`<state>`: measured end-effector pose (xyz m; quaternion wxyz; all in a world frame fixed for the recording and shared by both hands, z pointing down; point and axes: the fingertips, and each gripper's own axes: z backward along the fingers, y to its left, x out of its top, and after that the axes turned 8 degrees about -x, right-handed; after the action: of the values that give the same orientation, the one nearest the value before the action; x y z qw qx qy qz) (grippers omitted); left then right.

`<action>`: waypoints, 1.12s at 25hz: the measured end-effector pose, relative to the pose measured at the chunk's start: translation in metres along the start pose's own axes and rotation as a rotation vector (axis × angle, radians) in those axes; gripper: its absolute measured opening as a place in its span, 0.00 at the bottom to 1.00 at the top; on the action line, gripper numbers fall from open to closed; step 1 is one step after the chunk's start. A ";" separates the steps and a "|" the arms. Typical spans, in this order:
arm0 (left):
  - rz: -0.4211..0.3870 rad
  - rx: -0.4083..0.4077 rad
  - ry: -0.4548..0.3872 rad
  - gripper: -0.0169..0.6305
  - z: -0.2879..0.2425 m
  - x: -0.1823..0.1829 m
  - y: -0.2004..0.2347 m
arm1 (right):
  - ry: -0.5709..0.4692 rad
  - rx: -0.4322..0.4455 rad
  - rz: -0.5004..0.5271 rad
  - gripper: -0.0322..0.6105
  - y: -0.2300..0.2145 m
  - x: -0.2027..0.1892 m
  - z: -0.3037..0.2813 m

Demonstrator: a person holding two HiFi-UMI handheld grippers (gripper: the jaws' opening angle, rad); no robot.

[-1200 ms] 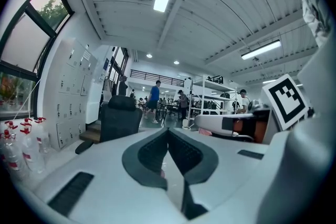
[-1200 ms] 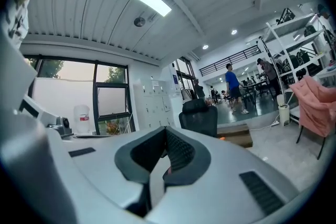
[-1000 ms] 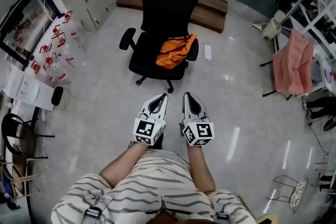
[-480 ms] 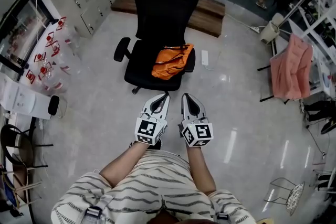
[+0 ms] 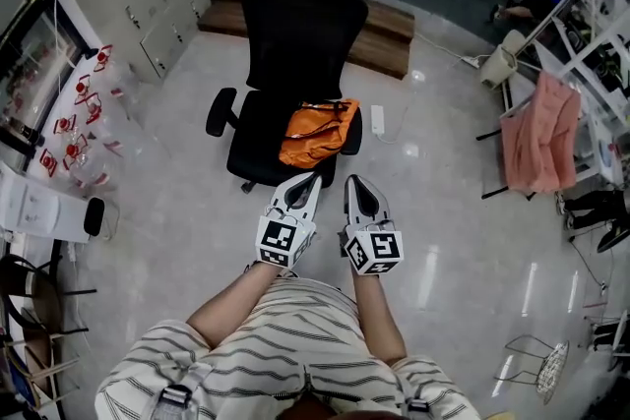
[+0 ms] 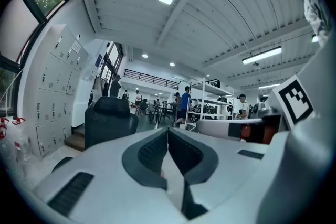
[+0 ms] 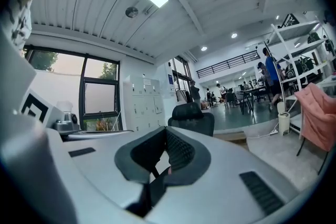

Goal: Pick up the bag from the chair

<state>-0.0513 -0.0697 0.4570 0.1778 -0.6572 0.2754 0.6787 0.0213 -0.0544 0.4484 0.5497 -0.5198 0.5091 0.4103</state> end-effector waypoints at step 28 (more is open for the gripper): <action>0.038 0.000 0.085 0.06 -0.113 -0.024 0.052 | -0.011 -0.063 0.034 0.08 -0.089 0.018 -0.092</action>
<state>0.0088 -0.1757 0.4901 0.1533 -0.6801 0.2951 0.6534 0.0989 -0.1575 0.4495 0.5287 -0.5261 0.5016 0.4383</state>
